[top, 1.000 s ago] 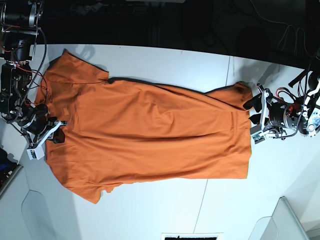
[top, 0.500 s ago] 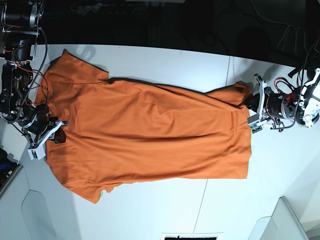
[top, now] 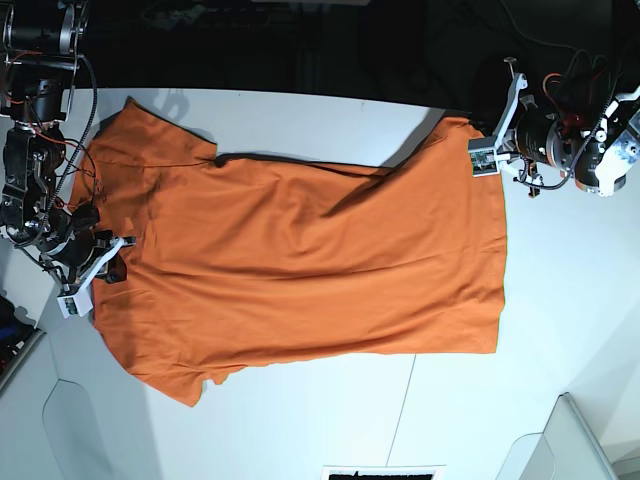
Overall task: Layout the t-shirt on the table in an organized manner, then fold the t-shirt properly
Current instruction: 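Release the shirt and lift both grippers away, then grasp the shirt shoulder corners with both grippers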
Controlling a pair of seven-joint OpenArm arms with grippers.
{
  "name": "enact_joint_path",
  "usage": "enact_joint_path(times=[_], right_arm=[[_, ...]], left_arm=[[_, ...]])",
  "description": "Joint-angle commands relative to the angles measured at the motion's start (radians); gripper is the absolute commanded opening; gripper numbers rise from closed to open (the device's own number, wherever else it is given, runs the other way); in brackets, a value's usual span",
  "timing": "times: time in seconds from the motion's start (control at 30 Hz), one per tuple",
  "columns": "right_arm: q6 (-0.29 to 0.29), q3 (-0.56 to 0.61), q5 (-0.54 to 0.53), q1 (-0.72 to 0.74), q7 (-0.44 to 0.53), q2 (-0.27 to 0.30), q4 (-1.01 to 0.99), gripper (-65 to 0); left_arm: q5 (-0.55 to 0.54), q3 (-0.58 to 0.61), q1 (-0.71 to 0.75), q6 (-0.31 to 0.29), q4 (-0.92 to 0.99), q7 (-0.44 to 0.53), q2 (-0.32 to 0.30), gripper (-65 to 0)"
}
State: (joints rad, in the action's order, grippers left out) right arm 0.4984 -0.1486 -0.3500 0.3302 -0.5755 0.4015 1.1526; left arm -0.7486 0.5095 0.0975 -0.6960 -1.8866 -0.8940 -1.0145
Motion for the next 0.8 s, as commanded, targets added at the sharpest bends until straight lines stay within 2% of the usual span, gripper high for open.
enact_joint_path(times=[0.0,0.07,0.17,0.27,0.5,0.53,0.6,0.67,0.77], right_arm=[[0.006,-0.008,-0.014,0.027,0.031,0.017,0.016,-65.0],[0.006,-0.008,-0.025,0.030,0.033,0.017,0.016,-65.0],[0.004,-0.015,-0.034,0.030,0.026,0.023,0.027,-65.0],[0.000,-0.061,-0.063,0.030,-0.014,0.032,0.065,-65.0],[0.011,-0.236,-0.274,0.027,-0.265,0.110,0.148,-65.0],[0.026,-0.261,-0.304,0.026,-0.309,0.120,0.148,-65.0],[0.034,-0.314,-0.358,0.022,-0.402,0.134,0.148,-58.8],[0.037,-0.356,-0.439,0.000,-0.481,0.150,0.148,-55.2],[0.069,-0.385,-0.521,-0.070,-0.534,0.167,0.148,-55.0]], left_arm=[[0.003,-0.012,-0.005,-0.002,-0.010,0.007,-0.022,-65.0],[0.021,-0.012,-0.003,-0.002,-0.010,0.007,-0.022,-62.5],[0.085,-0.019,-0.004,-0.002,-0.010,0.019,-0.022,-50.1],[0.154,-0.051,-0.004,-0.002,0.000,0.071,-0.022,-48.0],[0.164,-0.151,-0.006,0.005,0.092,0.150,-0.021,-47.7],[0.160,-0.163,-0.006,0.008,0.107,0.152,-0.021,-45.3],[0.146,-0.183,-0.006,0.048,0.132,0.161,-0.021,-36.7],[0.114,-0.192,-0.006,0.089,0.143,0.160,-0.021,-30.0],[0.097,-0.193,-0.005,0.090,0.143,0.146,-0.014,-29.5]])
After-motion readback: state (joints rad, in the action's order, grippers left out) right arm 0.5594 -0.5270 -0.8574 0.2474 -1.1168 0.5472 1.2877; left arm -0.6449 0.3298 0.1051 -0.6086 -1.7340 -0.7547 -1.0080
